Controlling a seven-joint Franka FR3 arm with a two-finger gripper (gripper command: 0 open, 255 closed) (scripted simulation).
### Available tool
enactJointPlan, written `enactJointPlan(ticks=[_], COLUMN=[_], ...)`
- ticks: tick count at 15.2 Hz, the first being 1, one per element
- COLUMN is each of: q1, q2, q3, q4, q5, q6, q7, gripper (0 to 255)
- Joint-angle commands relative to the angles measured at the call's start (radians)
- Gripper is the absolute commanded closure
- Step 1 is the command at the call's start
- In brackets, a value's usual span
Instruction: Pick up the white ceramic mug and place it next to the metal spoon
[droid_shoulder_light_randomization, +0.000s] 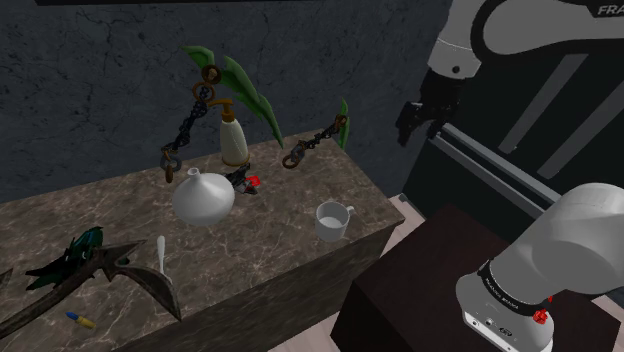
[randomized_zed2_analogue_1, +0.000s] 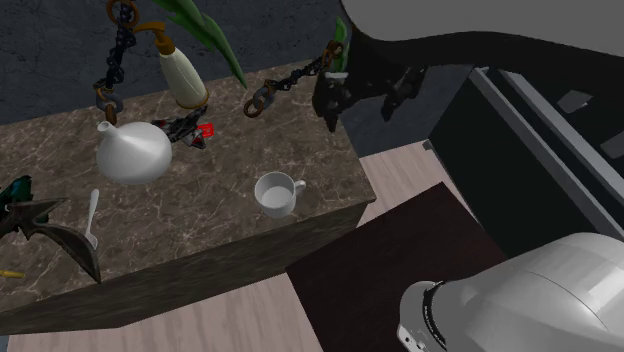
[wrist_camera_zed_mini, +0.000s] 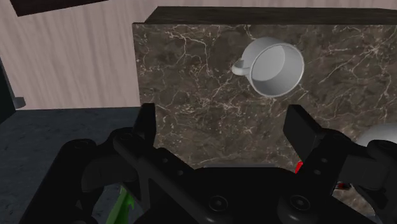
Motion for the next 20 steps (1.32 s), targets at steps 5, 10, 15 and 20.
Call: enactJointPlan(ticks=[5, 10, 15, 20], q1=[0.038, 0.053, 0.046, 0.03], q2=[0.129, 0.285, 0.477, 0.697], q3=[0.112, 0.206, 0.3, 0.374], q4=[-0.063, -0.072, -0.042, 0.028], q5=[0.038, 0.041, -0.009, -0.158], q6=[0.204, 0.374, 0.535, 0.665], q7=[0.101, 0.193, 0.313, 0.492], gripper=[0, 0, 0, 0])
